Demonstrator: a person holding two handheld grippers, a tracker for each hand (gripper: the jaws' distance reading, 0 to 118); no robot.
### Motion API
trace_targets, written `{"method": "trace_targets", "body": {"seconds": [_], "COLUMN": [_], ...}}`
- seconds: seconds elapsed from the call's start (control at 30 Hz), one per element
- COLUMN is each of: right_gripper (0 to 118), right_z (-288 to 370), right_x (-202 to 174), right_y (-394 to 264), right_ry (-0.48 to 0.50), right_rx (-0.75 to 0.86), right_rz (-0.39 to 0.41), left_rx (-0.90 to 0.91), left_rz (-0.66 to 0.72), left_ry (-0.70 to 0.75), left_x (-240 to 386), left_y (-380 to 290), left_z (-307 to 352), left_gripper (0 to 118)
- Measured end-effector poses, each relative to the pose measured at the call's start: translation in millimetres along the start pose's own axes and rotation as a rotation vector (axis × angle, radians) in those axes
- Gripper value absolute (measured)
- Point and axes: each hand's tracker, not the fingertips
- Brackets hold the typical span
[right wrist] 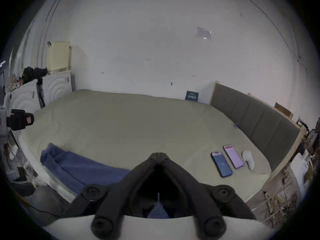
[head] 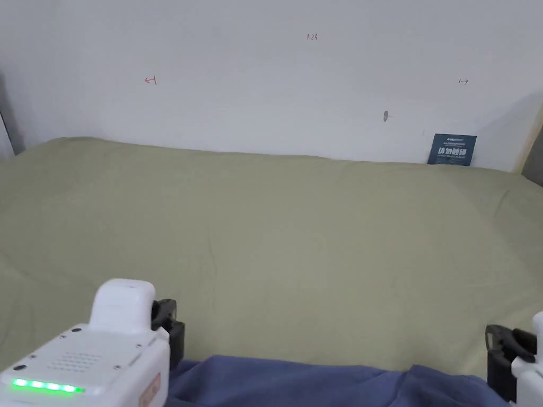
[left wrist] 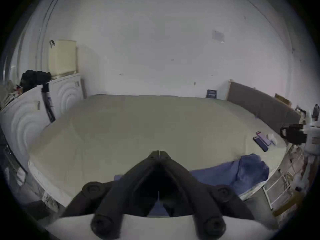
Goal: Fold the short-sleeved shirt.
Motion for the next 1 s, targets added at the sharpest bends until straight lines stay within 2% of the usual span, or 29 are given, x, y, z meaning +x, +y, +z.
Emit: {"method": "trace_targets", "body": {"seconds": [0.07, 0.2, 0.3, 0.37, 0.4, 0.47, 0.5, 0.57, 0.7, 0.8, 0.87, 0.93, 1.0], "right_gripper": [0, 0, 0, 0, 0, 0, 0, 0, 0, 0, 0, 0, 0], "right_z": [-1.6, -9.5, -9.8, -10.8, -10.8, -11.1, -10.7, -9.5, -7.6, -6.6, -8.9, -10.2, -11.7], "right_x": [-4.0, -6.3, -4.5, -2.2, -2.5, -1.6, -1.1, -1.9, -1.8, -2.5, -1.2, -1.7, -3.7], "right_y": [-15.0, -29.7, -29.6, -26.1, -23.3, -19.3, -17.5, -13.8, -9.8, -9.4, -9.3, -10.5, -11.4], "right_ry": [0.025, 0.054, 0.065, 0.074, 0.077, 0.081, 0.082, 0.087, 0.095, 0.118, 0.142, 0.14, 0.143], "right_rx": [-0.031, -0.098, -0.103, -0.102, -0.103, -0.098, -0.093, -0.092, -0.094, -0.098, -0.113, -0.118, -0.123], "right_rz": [-0.029, -0.025, -0.02, -0.025, -0.025, -0.022, -0.017, -0.01, -0.011, -0.013, -0.041, -0.054, -0.049], "left_rx": [-0.028, -0.135, -0.196, -0.259, -0.28, -0.329, -0.364, -0.402, -0.469, -0.509, -0.519, -0.475, -0.477], "left_rz": [0.064, 0.054, 0.158, 0.164, 0.151, 0.167, 0.204, 0.31, 0.468, 0.529, 0.561, 0.542, 0.555], "left_ry": [-0.11, -0.108, -0.164, -0.176, -0.188, -0.234, -0.242, -0.299, -0.253, -0.27, -0.303, -0.272, -0.26], "left_x": [1.5, -4.4, -35.6, -63.4, -80.6, -112.6, -128.1, -160.5, -193.4, -193.9, -189.4, -181.2, -181.3], "left_y": [-14.5, -33.5, -32.8, -33.2, -37.1, -50.4, -55.9, -71.5, -97.2, -112.7, -124.0, -121.3, -123.0], "left_z": [-4.9, -17.0, -22.0, -26.7, -32.0, -47.9, -53.1, -67.8, -85.6, -95.8, -98.2, -95.3, -92.9], "left_gripper": [0, 0, 0, 4, 15, 80, 99, 100, 100, 100, 100, 100, 94]}}
